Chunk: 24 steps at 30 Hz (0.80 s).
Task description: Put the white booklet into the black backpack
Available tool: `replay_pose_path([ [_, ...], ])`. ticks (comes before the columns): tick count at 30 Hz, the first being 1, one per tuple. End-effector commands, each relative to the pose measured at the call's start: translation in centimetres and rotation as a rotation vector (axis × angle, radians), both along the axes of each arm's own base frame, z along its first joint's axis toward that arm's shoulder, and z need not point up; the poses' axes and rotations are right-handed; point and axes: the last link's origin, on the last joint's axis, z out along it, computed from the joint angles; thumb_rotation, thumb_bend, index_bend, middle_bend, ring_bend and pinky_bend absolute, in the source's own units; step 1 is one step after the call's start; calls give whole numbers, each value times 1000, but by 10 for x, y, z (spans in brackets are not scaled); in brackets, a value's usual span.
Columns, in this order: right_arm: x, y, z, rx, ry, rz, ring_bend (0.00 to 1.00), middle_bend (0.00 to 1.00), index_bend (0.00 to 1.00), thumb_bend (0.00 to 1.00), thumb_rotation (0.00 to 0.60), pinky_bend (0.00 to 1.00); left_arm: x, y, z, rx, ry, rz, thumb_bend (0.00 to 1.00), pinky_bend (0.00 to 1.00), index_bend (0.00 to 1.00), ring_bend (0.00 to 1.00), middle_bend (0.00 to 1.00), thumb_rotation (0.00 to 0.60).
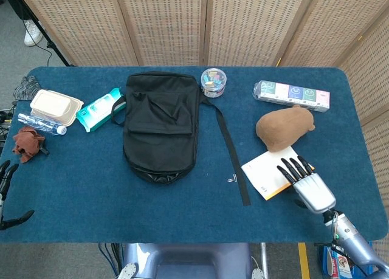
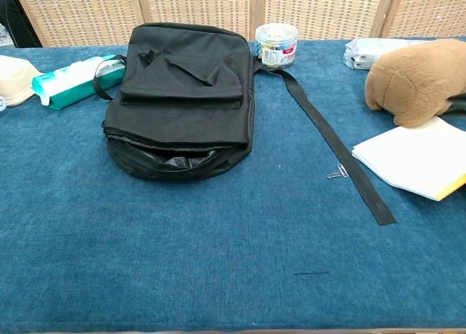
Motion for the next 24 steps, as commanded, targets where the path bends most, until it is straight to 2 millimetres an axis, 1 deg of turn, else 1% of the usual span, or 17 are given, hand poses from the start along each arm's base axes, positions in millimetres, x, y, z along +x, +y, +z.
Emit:
replay_pose_path([
  [1, 2, -11, -18, 34, 18, 20, 0, 11, 75, 0, 600, 58, -1, 0, 1, 2, -3, 3, 0, 0, 0, 0, 0, 600],
  [7, 7, -26, -34, 28, 6, 23, 0, 71, 131, 0, 600, 103, -2, 1, 2, 8, -14, 9, 0, 0, 0, 0, 0, 600],
  [10, 10, -31, -40, 30, 4, 33, 2, 102, 167, 6, 600, 136, -2, 1, 2, 4, -15, 11, 0, 0, 0, 0, 0, 600],
  [14, 9, -38, -47, 14, 20, 33, 15, 119, 189, 83, 600, 162, -3, 1, 3, 6, -18, 12, 0, 0, 0, 0, 0, 600],
  [17, 4, -43, -48, -3, 47, 24, 23, 127, 202, 86, 600, 163, -4, 1, 4, 10, -21, 18, 0, 0, 0, 0, 0, 600],
  [19, 0, -45, -47, -4, 54, 14, 42, 146, 239, 86, 600, 175, -4, 1, 4, 10, -23, 20, 0, 0, 0, 0, 0, 600],
  [20, -2, -46, -46, -5, 59, 11, 55, 159, 262, 86, 600, 188, -4, 1, 4, 10, -23, 21, 0, 0, 0, 0, 0, 600],
  [24, -9, -48, -42, -11, 54, 0, 109, 205, 307, 86, 600, 247, -4, 1, 4, 6, -23, 22, 0, 0, 0, 0, 0, 600],
])
